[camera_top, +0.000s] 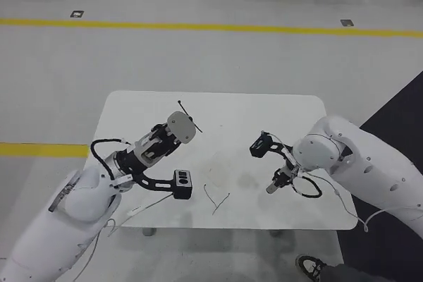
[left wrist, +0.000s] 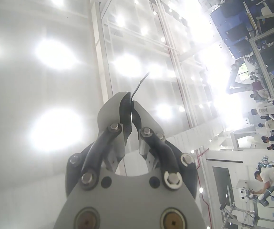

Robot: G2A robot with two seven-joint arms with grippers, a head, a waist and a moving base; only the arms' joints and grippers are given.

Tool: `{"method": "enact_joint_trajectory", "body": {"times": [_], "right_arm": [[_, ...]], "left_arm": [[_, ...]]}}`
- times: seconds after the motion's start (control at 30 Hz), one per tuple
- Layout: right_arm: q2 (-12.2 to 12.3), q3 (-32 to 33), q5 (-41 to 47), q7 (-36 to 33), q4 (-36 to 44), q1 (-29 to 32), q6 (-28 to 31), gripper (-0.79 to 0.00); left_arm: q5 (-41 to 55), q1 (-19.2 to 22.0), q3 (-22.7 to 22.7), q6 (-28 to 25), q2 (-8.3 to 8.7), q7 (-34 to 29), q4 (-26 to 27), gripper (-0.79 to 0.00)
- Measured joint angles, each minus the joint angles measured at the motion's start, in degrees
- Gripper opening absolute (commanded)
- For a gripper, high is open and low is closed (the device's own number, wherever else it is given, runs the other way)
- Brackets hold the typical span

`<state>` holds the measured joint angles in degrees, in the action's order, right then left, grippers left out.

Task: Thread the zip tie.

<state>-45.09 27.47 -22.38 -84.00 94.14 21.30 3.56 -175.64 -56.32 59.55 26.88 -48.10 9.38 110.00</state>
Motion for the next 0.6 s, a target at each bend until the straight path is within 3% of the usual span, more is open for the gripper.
{"method": "enact_joint_trajectory", "body": {"times": [0.37, 0.47, 0.6], "right_arm": [[0.0, 0.2, -0.1, 0.4, 0.3, 0.0, -0.3, 0.000], [0.4, 1.0, -6.7, 7.1, 3.6, -0.6, 5.8, 0.000], [1.1, 1.6, -24.2, 23.5, 7.2, -0.3, 21.1, 0.000]], "left_arm": [[0.0, 0.0, 0.0, 0.0, 0.00, 0.0, 0.0, -0.785], [0.0, 0.0, 0.0, 0.0, 0.00, 0.0, 0.0, -0.785], [0.4, -0.3, 0.7, -0.5, -0.17, -0.2, 0.3, -0.785]]}}
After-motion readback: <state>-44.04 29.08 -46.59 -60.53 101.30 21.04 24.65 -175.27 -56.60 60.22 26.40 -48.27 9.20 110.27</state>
